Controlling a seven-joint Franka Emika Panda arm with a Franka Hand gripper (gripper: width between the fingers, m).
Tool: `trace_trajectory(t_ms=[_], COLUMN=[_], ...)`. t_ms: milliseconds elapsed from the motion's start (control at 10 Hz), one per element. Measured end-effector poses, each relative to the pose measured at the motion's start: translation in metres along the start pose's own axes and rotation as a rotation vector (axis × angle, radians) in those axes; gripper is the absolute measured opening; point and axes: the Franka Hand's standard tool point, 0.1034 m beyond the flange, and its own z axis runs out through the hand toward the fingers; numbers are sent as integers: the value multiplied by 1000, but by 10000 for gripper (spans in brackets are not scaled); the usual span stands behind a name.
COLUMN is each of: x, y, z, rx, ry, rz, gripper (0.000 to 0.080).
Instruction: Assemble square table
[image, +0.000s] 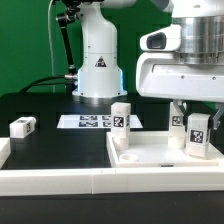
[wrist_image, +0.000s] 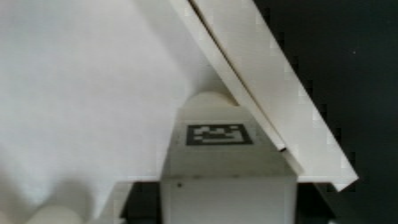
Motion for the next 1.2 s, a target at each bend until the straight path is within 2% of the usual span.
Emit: trace_trajectory(t_ms=[500,700,800,900,1000,1100,1200], x=[-2,0,-1,-1,-1,-1,-1], y=[-1,0,-1,-1,-1,-1,-1], z=[0,0,0,0,0,0,0], rx=[1,19,18,18,19,20,14], ry=[-1,-30,-30,-30,-30,-29,-27], rz=[514,579,593,569,533,486,406], gripper=[290,290,290,347,530,612,612])
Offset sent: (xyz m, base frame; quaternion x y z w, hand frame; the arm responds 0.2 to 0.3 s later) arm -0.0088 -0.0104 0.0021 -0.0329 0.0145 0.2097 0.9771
